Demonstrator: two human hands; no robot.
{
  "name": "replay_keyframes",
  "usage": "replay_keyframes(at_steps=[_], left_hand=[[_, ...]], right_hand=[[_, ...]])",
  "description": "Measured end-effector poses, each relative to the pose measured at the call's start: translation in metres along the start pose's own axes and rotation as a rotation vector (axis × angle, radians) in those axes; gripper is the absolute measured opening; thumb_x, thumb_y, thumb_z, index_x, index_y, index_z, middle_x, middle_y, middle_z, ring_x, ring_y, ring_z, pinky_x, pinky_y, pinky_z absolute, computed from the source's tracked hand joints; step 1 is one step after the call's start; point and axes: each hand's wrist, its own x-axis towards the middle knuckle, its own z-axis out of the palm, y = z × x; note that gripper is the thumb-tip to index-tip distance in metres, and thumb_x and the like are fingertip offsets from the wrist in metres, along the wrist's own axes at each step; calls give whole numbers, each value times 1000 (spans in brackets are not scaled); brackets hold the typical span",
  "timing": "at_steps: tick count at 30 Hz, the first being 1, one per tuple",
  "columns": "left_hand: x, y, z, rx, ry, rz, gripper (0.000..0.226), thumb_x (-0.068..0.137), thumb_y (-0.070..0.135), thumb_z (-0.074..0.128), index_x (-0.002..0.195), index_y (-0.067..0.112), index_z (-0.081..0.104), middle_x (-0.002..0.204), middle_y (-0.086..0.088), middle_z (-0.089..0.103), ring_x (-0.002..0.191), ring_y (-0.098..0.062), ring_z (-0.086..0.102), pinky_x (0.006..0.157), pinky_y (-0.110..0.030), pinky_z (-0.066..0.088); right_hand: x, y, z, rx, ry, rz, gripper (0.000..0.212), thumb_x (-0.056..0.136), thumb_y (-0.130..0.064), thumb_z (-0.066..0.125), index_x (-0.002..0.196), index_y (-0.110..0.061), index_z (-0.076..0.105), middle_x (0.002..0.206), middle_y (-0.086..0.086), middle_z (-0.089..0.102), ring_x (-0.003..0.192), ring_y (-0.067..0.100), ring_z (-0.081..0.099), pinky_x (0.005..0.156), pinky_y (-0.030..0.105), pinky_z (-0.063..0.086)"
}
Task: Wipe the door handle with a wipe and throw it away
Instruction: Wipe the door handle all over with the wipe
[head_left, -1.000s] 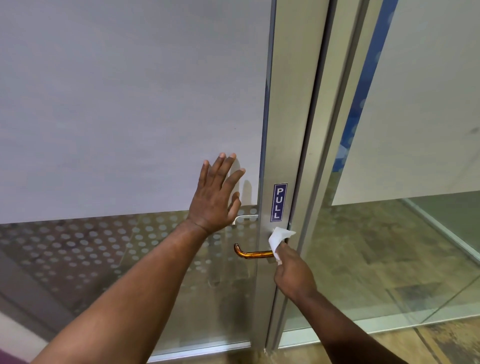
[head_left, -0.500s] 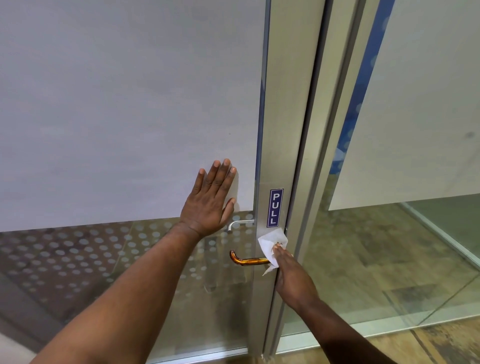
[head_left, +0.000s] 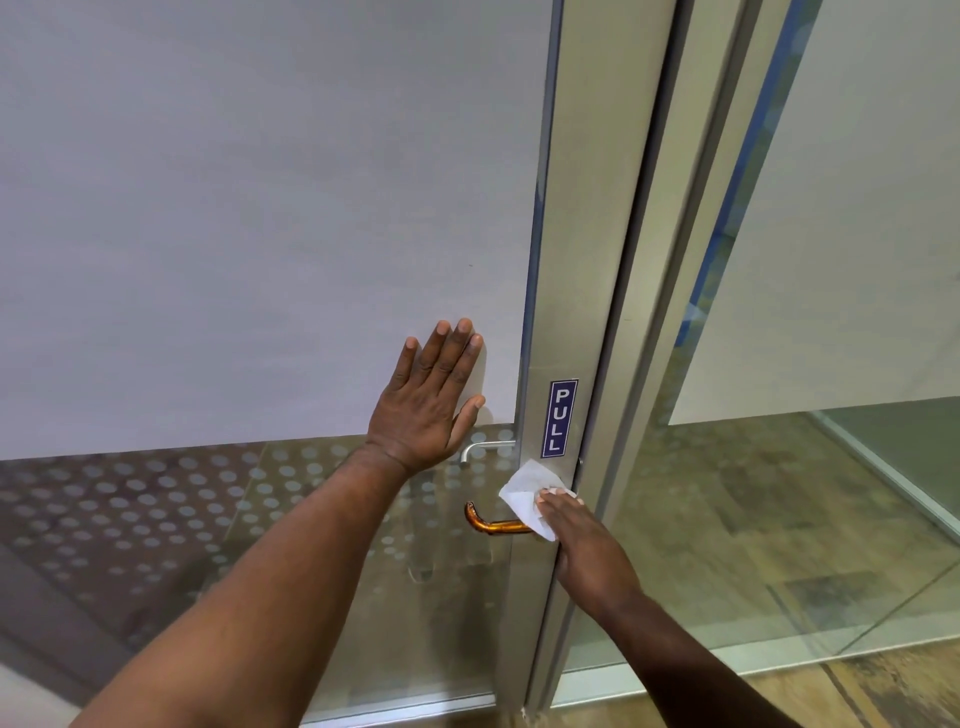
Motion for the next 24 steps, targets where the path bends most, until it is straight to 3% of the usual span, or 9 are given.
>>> replay_keyframes(at_steps=[9,13,17,21,24], left_hand=[[-1,0,1,-9,9,6,74,104,45,33,161,12,-2,168,-4,-19,156,-22,-17,126,-43,-8],[0,0,2,1,34,8,74,104,46,32,161,13,-4,167,-4,-22,155,-22,-18,126,-43,-9],[0,0,4,5,48,9,74,105,46,30,161,13,-4,167,-4,-22,155,-22,-18,126,-43,-9],[0,0,5,3,39,3,73,104,46,30,161,13,-3,167,-5,-21,155,-22,-18,126,-43,-11],[0,0,6,4,42,3,73,104,46,31,161,13,-3,168,-5,-20,156,-22,-17,126,-43,-10]], right_hand=[[5,-1,-2,10,46,-46,74,64,23,61,132,-6,65,136,9,63,129,30,55,111,38,40],[5,3,-7,-94,40,-152,75,54,21,68,124,-7,70,129,7,69,120,31,63,109,47,39],[5,5,-7,-144,42,-186,72,57,19,69,124,-7,70,130,10,68,123,31,63,111,56,37],[6,8,-8,-189,35,-243,72,58,16,71,126,-9,69,132,8,67,124,28,62,114,48,38],[9,7,-9,-228,11,-303,67,63,10,66,127,-10,68,132,7,67,123,26,62,110,51,42]])
